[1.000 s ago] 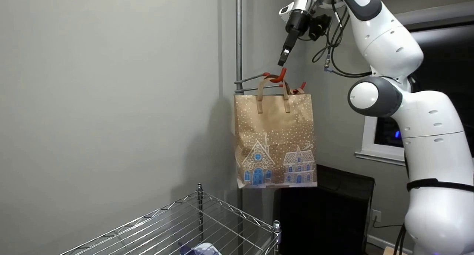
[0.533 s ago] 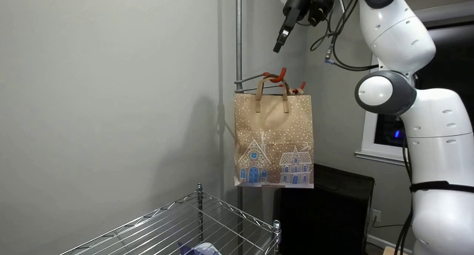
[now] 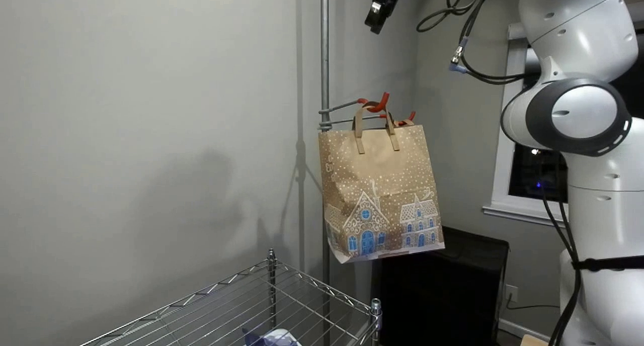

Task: Hang the paper bags on the rack

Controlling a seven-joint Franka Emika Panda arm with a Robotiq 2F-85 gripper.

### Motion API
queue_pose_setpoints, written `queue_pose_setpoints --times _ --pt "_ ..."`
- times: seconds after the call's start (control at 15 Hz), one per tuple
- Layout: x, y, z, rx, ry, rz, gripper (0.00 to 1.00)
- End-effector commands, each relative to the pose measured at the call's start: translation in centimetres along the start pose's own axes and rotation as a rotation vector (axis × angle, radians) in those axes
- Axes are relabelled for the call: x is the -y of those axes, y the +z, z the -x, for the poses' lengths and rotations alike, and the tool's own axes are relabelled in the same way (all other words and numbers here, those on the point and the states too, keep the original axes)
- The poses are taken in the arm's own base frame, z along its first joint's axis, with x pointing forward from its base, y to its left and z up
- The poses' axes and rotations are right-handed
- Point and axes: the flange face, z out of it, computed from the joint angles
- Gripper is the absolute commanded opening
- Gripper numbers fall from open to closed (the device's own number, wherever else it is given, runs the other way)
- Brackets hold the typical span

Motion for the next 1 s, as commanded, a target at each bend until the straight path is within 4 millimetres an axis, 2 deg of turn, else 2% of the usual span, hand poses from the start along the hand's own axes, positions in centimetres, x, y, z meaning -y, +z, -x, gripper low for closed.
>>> queue_pose_setpoints --times 0.0,0.33,0.67,0.73,0.93 --pt "2.8 2.4 -1.3 0.087 0.099 0.052 1.00" --pt "5.8 5.7 -2.8 0.173 0.241 0.159 1.00" --pt "8.3 7.9 -4.2 0.196 0.286 0.291 1.00" --pt "7.6 7.5 -4.2 0.173 0.260 0.247 1.00" --pt "8.5 8.4 -4.6 0.186 0.261 0.272 1.00"
